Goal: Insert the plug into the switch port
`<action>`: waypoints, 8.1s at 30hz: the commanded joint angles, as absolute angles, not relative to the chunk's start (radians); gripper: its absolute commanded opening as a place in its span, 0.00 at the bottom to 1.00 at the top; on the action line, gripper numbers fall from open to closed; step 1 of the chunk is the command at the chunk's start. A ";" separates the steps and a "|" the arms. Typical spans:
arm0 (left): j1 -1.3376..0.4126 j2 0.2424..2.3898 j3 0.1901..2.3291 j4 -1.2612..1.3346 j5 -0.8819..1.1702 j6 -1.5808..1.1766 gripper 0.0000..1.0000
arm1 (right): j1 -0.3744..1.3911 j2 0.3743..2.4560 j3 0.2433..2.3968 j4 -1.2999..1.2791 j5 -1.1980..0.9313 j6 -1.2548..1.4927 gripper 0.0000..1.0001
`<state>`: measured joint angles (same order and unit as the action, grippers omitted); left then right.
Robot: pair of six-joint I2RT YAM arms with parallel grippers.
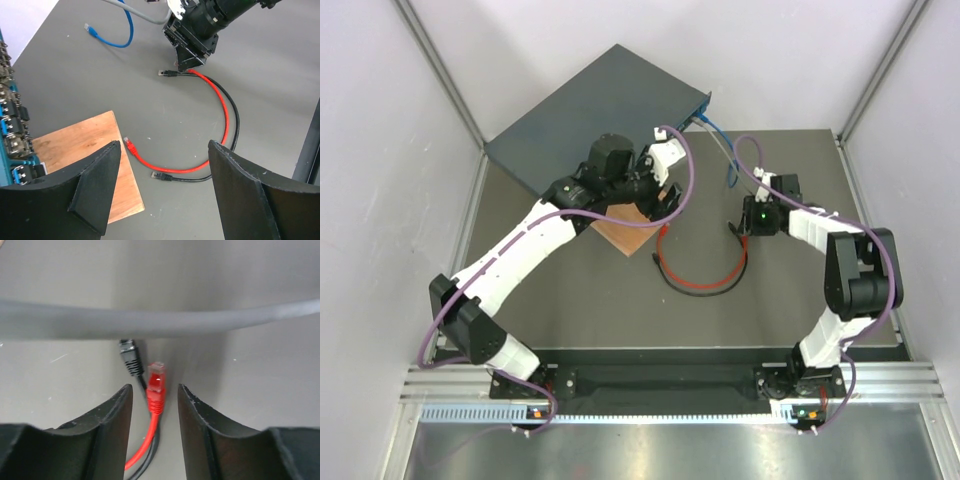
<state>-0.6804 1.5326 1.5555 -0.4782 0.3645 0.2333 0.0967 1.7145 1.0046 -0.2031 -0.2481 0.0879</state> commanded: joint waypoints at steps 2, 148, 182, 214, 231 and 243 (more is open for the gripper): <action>-0.680 1.490 1.580 -0.433 0.356 0.221 0.76 | 0.101 1.741 1.046 -0.161 -0.196 0.098 0.36; -0.831 1.335 1.465 -0.601 0.755 1.039 0.05 | 0.385 1.381 1.514 -1.189 -1.198 -0.611 0.00; -0.798 1.344 1.398 -0.302 0.672 0.273 0.00 | 0.489 1.025 1.290 -0.690 -0.692 -0.707 0.46; -0.767 1.354 1.393 -0.242 0.707 0.192 0.00 | 0.551 1.071 1.272 -0.741 -0.646 -0.739 0.23; -0.750 1.350 1.368 -0.216 0.727 0.161 0.00 | 0.549 1.043 1.258 -0.712 -0.635 -0.706 0.24; -0.713 1.342 1.335 -0.160 0.762 0.080 0.00 | 0.546 1.038 1.262 -0.707 -0.637 -0.687 0.04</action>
<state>-0.7307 1.3708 1.3479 -0.2413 0.7444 0.1162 0.5301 1.0672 1.2377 -0.7387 -0.6167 -0.7033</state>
